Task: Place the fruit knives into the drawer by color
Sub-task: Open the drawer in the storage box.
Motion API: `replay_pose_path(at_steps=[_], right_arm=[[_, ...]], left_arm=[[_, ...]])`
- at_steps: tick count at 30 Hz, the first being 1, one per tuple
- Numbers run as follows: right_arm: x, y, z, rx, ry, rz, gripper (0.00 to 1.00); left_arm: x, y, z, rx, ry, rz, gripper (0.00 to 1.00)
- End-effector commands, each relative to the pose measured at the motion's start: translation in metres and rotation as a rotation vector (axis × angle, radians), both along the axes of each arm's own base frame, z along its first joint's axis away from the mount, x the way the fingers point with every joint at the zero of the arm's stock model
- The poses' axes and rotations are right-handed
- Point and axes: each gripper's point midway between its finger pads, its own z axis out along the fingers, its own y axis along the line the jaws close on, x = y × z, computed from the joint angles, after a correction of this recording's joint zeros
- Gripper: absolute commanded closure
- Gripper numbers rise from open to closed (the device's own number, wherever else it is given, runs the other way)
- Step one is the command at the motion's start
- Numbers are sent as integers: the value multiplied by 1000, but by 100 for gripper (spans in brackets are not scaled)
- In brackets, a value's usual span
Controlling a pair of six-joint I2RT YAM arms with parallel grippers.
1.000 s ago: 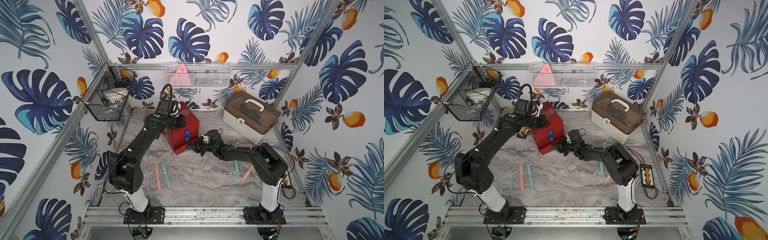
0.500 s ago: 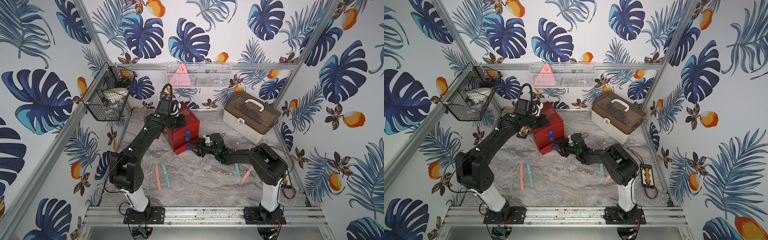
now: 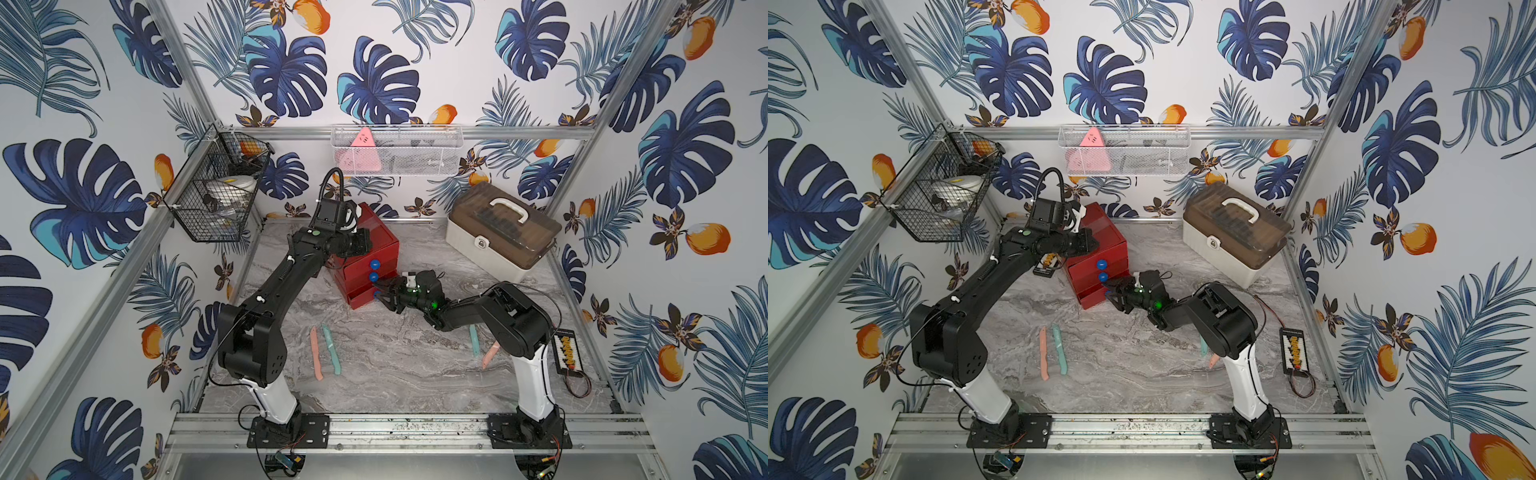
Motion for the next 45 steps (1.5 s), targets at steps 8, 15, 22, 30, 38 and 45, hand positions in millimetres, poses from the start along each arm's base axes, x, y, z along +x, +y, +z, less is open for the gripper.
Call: replay_pose_path(at_steps=[8, 15, 22, 30, 38, 45], right_arm=[[8, -2, 55, 86, -133, 4, 54], [0, -7, 68, 93, -151, 16, 54], [9, -1, 73, 101, -162, 24, 54], [12, 2, 56, 78, -133, 32, 54], [11, 3, 48, 74, -120, 38, 53], [18, 6, 46, 76, -123, 33, 53]], left_arm=[[-27, 11, -38, 73, 170, 6, 100], [-25, 11, -37, 70, 166, 5, 100], [-26, 11, -37, 71, 167, 4, 100], [-27, 11, -37, 75, 167, 6, 100], [-27, 12, -39, 76, 170, 4, 100], [-26, 11, -40, 71, 172, 4, 100]])
